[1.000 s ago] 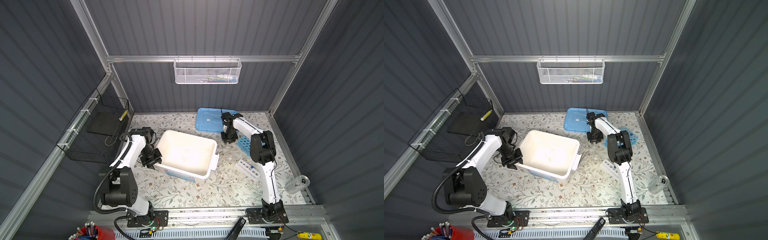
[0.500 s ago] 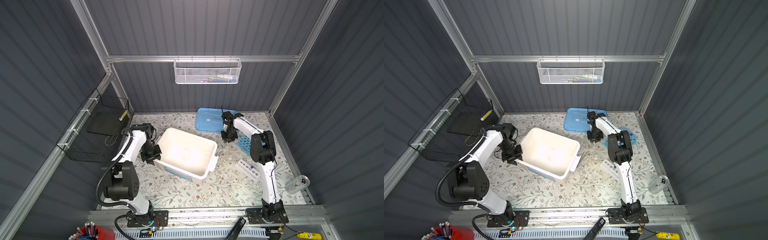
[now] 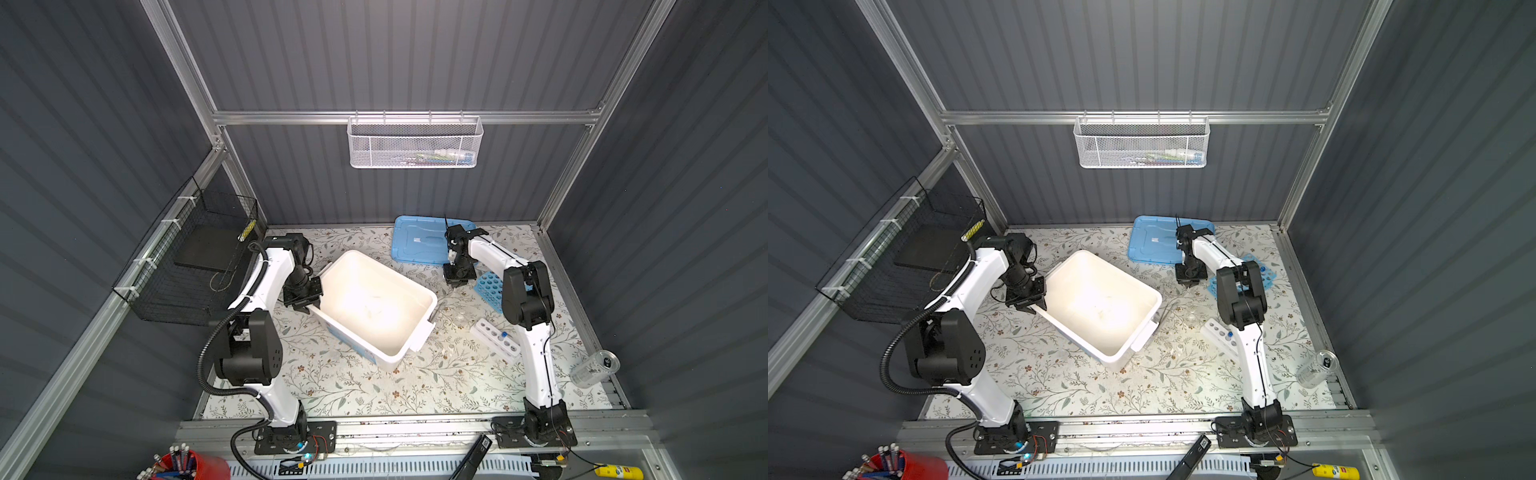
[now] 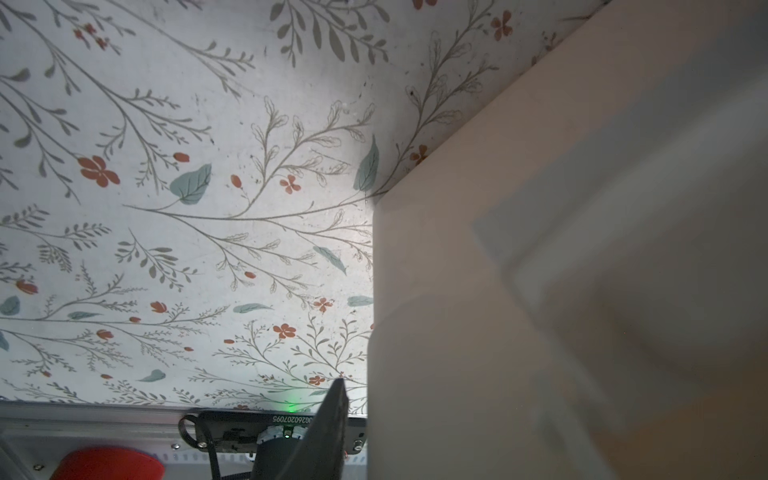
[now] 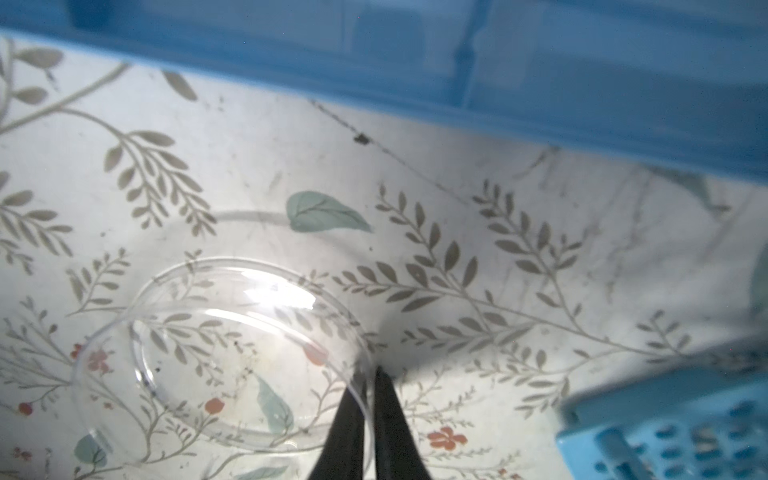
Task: Organize the chemistry lab equipment
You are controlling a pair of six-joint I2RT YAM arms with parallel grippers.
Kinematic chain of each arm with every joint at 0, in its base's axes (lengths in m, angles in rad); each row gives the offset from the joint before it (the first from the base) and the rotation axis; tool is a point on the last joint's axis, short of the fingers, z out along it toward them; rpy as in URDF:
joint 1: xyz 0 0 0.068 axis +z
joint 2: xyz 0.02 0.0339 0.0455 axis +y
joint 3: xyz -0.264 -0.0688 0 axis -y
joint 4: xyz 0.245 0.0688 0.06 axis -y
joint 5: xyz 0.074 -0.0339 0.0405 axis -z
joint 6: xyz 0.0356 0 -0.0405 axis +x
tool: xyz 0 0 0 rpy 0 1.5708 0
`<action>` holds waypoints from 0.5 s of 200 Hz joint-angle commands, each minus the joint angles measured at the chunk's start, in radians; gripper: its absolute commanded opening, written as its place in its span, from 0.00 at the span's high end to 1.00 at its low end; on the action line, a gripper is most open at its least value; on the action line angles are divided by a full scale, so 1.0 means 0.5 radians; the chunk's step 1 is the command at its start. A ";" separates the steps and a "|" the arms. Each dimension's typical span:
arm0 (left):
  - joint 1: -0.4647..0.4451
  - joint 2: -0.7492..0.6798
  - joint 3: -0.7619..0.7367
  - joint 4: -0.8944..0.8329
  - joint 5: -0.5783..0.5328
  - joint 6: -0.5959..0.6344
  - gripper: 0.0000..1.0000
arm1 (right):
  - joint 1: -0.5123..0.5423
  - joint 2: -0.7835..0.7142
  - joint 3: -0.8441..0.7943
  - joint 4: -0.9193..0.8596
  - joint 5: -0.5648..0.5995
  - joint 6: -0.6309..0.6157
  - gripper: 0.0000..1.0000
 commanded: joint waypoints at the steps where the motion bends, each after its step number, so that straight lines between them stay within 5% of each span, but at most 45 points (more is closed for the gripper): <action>1: -0.015 0.029 0.039 -0.118 -0.024 0.169 0.72 | 0.004 0.027 -0.083 0.003 0.004 0.010 0.93; 100: -0.075 0.033 0.022 0.008 0.047 0.249 0.74 | -0.016 -0.029 -0.041 0.022 0.022 0.044 1.00</action>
